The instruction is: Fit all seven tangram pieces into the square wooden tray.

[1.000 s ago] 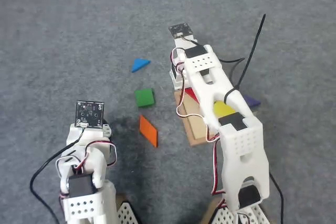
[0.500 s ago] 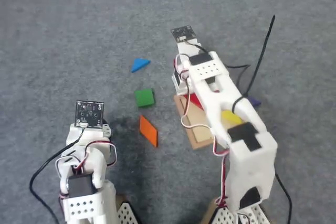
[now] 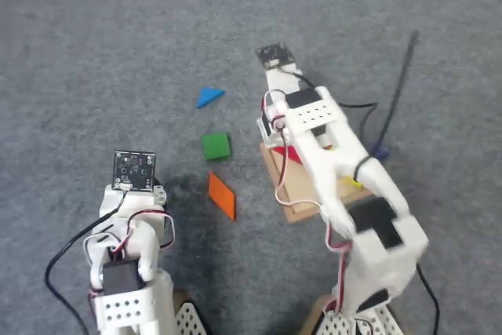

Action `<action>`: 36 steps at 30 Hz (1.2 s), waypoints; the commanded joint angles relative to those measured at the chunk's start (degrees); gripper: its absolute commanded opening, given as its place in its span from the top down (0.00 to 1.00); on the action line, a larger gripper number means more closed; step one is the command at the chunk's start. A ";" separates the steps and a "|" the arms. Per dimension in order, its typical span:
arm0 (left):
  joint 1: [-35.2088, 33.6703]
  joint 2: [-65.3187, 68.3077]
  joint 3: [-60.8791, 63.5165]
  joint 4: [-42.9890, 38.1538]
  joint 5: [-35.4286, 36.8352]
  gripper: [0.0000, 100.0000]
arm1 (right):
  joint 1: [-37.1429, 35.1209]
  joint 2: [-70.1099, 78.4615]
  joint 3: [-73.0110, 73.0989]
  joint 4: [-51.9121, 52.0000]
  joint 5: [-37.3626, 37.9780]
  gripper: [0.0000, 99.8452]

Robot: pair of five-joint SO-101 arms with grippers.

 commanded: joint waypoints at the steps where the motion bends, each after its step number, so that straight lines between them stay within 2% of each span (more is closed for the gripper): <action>1: 0.44 -0.79 -0.48 0.00 -0.18 0.98 | 2.77 -13.76 2.64 1.45 -0.44 0.99; 5: 0.44 -0.79 -0.48 0.18 -0.18 0.98 | 8.04 -20.88 13.71 -2.15 2.73 0.99; 10: 0.44 -0.79 -0.48 0.26 -0.18 0.98 | 11.47 -17.71 20.84 -9.36 5.01 0.99; 26: 0.44 -0.79 -0.48 0.35 -0.18 0.98 | 7.96 -2.59 16.79 -11.30 7.03 0.99; 30: 0.44 -0.79 -0.48 0.35 -0.18 0.98 | 8.31 -4.62 16.97 -10.86 6.24 0.99; 36: 0.44 -0.79 -0.48 0.26 -0.18 0.98 | 8.84 -15.43 21.80 -10.77 4.04 0.99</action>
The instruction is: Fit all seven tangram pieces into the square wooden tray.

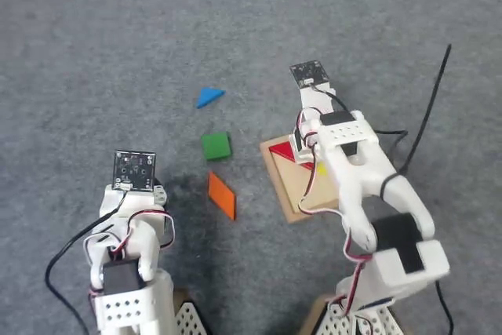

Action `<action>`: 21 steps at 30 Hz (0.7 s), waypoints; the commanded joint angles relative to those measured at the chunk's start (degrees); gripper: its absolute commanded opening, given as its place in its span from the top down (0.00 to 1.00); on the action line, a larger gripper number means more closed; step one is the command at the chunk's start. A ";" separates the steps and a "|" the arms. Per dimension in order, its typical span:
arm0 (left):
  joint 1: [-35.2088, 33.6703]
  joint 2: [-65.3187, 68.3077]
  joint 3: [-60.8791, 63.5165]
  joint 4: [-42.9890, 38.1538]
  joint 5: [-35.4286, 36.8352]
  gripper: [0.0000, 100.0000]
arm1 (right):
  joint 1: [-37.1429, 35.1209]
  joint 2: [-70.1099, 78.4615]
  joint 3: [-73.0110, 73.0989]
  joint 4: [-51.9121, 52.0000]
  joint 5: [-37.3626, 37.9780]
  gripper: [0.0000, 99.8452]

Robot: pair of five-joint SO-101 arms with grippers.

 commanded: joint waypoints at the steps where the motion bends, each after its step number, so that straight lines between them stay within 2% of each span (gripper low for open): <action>1: 0.44 -0.79 -0.48 0.26 -0.18 0.98 | 0.48 -9.54 4.04 -1.27 -0.97 0.99; 9: 0.44 -0.79 -0.48 0.26 -0.18 0.98 | -0.04 -24.48 17.85 -7.87 -0.97 0.99; 16: 0.35 -0.79 -0.48 0.26 -0.18 0.98 | -6.29 -27.65 24.26 -4.79 -0.44 0.99; 21: 0.18 -0.79 -0.48 0.26 -0.18 0.98 | -6.64 -27.65 24.62 0.48 -0.44 0.99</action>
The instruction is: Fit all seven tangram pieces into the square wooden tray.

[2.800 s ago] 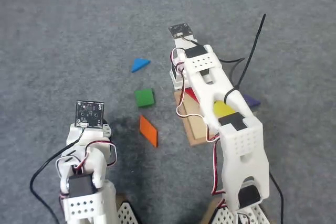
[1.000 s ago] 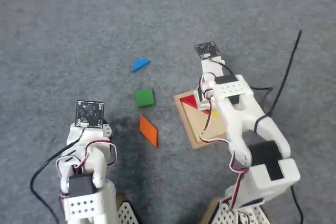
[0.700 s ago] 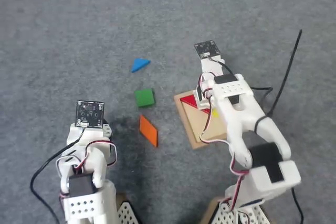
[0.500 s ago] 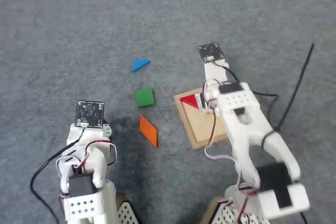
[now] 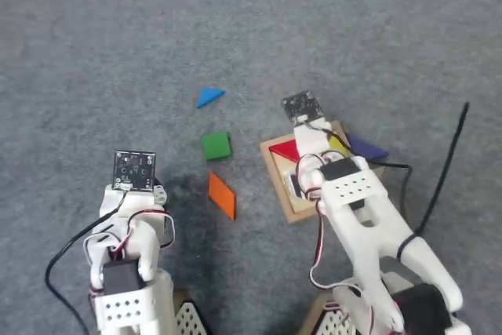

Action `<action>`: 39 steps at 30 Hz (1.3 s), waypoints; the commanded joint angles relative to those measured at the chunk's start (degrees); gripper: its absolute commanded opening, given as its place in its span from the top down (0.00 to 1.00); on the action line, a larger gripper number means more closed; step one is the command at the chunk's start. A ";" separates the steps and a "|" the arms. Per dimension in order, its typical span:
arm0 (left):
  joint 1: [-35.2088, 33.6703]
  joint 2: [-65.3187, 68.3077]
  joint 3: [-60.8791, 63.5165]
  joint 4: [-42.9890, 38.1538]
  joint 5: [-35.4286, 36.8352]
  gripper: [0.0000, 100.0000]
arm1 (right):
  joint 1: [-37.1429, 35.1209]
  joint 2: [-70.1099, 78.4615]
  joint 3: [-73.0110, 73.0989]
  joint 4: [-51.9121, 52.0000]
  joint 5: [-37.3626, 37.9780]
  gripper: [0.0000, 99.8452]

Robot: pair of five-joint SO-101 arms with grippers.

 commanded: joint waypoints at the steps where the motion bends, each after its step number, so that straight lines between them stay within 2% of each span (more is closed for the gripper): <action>1: 0.35 -0.79 -0.48 0.26 -0.18 0.98 | 0.04 -2.33 0.09 1.98 0.09 0.99; 4: 0.35 -0.79 -0.48 0.26 -0.18 0.98 | -1.01 -2.24 2.29 -0.40 2.37 0.99; 23: 0.35 -0.79 -0.48 0.26 -0.18 0.98 | -10.86 -2.07 4.92 -2.07 2.55 0.99; 31: 0.35 -0.79 -0.48 0.26 -0.18 0.98 | -9.80 -2.86 3.69 -2.07 1.85 0.99; 36: 0.44 -0.79 -0.48 0.26 -0.18 0.98 | -3.82 -2.86 0.70 -1.80 0.35 0.99; 39: 0.44 -0.79 -0.48 0.09 -0.18 0.98 | -4.88 -2.15 -2.29 -1.80 0.26 0.98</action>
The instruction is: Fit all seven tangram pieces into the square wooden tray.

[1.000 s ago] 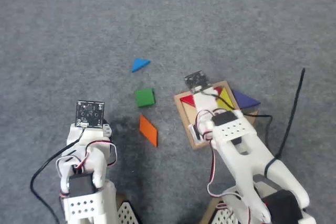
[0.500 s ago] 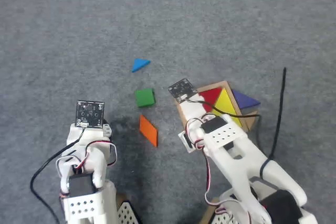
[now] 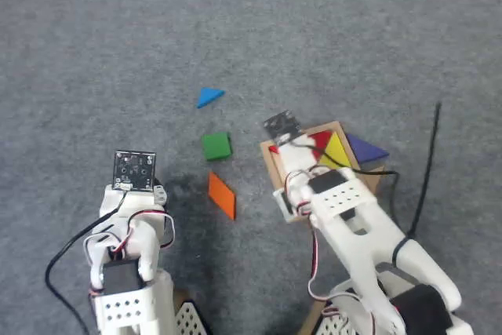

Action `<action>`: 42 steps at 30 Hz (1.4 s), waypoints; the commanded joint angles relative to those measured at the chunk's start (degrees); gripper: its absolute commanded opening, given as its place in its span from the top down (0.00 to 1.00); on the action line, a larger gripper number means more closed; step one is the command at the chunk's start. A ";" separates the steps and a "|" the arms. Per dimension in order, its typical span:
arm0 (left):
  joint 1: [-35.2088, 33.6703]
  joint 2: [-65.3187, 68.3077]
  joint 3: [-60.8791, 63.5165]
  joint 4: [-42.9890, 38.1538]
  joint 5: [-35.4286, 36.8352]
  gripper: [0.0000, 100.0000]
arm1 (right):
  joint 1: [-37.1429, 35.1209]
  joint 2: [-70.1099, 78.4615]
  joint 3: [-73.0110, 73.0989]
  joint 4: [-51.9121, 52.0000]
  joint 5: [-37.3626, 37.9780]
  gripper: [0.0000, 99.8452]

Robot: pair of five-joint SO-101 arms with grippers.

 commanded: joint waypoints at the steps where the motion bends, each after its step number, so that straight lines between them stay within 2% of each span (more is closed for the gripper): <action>1: 0.44 -0.79 -0.48 0.09 -0.18 0.98 | -1.36 -1.71 -6.33 -0.48 -0.88 0.97; 6: 0.44 -0.79 -0.48 0.18 -0.18 0.98 | -8.31 -1.71 -8.70 0.22 -0.62 0.87; 15: 0.44 -0.79 -0.48 0.26 -0.18 0.98 | -20.26 2.95 -12.84 -3.30 -0.53 0.87; 23: 0.44 -0.79 -0.48 0.26 -0.18 0.98 | -22.29 20.26 -23.56 -3.38 2.90 0.86; 33: 0.44 -0.79 -0.48 0.26 -0.18 0.98 | -24.22 23.25 -25.85 -3.47 3.08 0.86; 39: 0.35 -0.79 -0.48 0.18 -0.18 0.98 | -24.31 23.16 -25.85 -3.30 3.16 0.74; 42: 0.35 -0.79 -0.48 0.26 -0.18 0.98 | -24.22 23.34 -25.85 -3.38 5.19 0.71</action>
